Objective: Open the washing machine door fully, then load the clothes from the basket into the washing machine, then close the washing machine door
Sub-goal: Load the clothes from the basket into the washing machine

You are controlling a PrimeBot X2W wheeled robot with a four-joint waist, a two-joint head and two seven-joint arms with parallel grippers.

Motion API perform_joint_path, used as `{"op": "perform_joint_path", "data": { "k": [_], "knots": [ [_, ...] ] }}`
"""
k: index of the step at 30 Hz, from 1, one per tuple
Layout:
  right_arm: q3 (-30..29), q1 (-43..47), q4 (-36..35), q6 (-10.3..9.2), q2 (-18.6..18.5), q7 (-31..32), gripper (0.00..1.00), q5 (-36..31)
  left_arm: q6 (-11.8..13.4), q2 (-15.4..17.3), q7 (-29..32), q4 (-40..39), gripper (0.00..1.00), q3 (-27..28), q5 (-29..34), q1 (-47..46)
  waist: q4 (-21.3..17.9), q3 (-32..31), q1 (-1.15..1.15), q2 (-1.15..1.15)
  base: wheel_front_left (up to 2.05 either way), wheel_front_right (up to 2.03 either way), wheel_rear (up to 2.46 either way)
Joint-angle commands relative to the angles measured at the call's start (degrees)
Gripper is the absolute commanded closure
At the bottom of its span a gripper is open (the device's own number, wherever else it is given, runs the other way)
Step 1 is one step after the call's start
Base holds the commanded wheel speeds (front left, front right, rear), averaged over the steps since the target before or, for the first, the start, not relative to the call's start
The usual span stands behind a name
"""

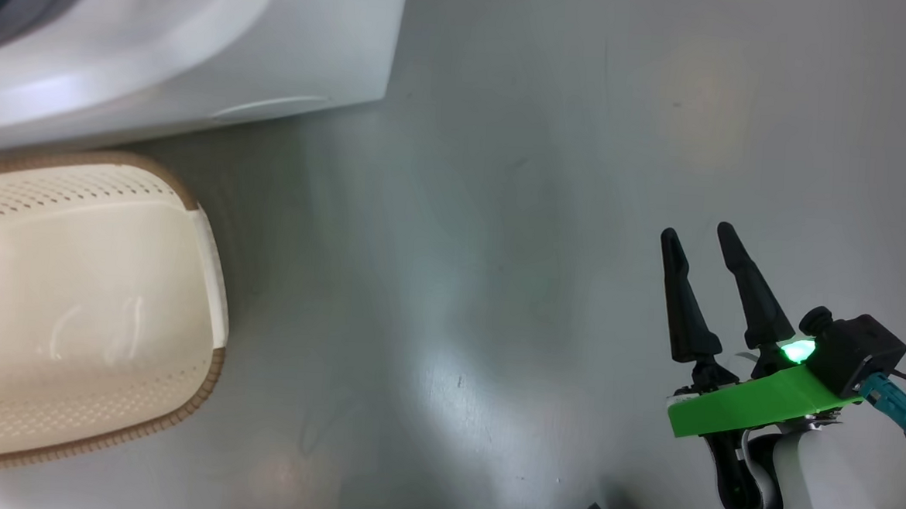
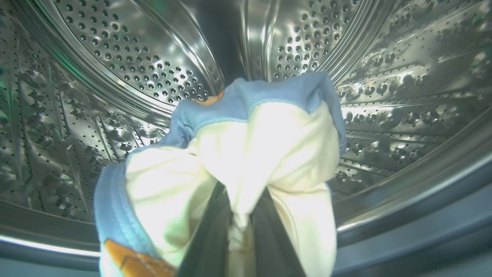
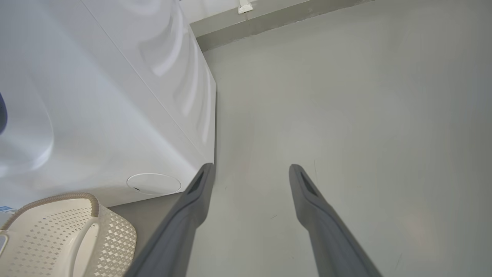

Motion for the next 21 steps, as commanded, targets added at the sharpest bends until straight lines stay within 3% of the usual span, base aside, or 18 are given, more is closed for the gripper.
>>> {"op": "perform_joint_path", "data": {
  "k": [1, 6, 16, 21],
  "knots": [
    [1.31, 0.61, -1.42, 0.57, 0.10, -0.27, 0.00, 0.30, 0.33, 3.44, -0.21, -0.72, 1.00, 0.42, 0.37, -0.76, -0.48, 2.32, 0.00, 0.00, 0.00, 0.00, 0.00],
    [1.65, 0.47, -1.29, 0.57, 0.41, -0.27, 0.00, 0.35, 1.08, 3.84, -0.33, -2.55, 1.00, -0.06, 0.71, -3.23, -0.33, 3.79, 0.00, 0.00, 0.00, 0.00, 0.00],
    [3.66, -0.41, -1.10, 0.57, 0.33, -0.27, 0.00, 0.40, 2.50, 4.33, -0.36, -20.52, 1.00, 1.03, 2.69, 0.01, -1.20, 4.73, 0.00, 0.00, 0.00, 0.00, 0.00],
    [3.50, -0.11, -1.03, 0.57, 0.13, -0.27, 0.00, 0.40, 2.15, 3.95, -0.36, -20.47, 1.00, 1.18, 2.63, 0.14, -1.62, 4.93, 0.00, 0.00, 0.00, 0.00, 0.00]
  ]
}}
